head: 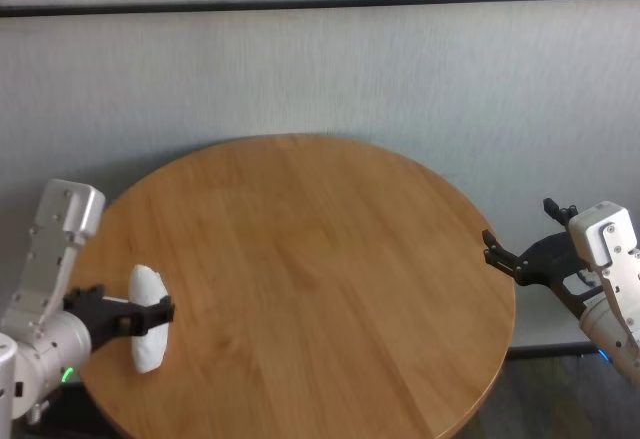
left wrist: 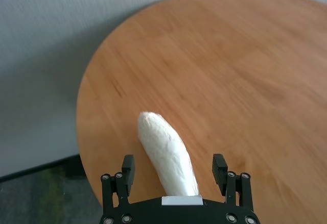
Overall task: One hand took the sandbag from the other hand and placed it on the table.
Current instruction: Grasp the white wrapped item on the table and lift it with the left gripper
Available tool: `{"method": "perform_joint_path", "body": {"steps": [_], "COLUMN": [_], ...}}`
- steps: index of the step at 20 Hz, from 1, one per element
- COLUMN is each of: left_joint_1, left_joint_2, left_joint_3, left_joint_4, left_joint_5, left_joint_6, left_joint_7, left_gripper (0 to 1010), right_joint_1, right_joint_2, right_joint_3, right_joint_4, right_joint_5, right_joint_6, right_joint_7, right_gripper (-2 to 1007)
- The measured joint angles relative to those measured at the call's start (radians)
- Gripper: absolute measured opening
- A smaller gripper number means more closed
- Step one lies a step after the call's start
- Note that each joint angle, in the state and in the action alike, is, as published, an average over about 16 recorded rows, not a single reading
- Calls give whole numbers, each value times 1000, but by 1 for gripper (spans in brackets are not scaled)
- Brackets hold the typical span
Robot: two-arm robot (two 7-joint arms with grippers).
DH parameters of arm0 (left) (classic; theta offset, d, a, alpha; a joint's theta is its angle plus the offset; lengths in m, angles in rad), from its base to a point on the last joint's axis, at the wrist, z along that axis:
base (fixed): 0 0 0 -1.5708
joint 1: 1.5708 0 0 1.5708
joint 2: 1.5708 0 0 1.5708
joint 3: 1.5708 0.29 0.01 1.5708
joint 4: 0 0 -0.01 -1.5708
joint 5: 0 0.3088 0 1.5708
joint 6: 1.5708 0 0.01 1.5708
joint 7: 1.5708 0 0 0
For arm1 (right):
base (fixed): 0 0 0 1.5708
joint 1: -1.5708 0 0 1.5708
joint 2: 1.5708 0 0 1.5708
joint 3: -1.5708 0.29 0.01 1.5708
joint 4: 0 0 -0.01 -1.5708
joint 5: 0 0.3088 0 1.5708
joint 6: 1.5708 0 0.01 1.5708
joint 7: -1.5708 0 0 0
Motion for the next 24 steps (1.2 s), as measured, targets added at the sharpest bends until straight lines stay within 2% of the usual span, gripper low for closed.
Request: {"method": "perform_joint_path", "body": {"steps": [5, 11, 24], "left_joint_1": [-18, -37, -59], "left_joint_2": [-19, -41, -89], "left_joint_3": [22, 38, 25], "left_joint_4": [15, 45, 111], "left_joint_5": [27, 46, 62], "left_joint_6": [35, 49, 81], "left_joint_7": [11, 7, 8], "left_gripper": [1002, 1002, 1002], "right_joint_1": [0, 0, 0], "right_joint_2": [0, 0, 0], "right_joint_3": [0, 0, 0], "right_joint_4": [0, 0, 0], "right_joint_5": [0, 0, 0], "right_joint_6": [0, 0, 0], "right_joint_7": [0, 0, 0], "right_gripper": [1000, 1000, 1001]}}
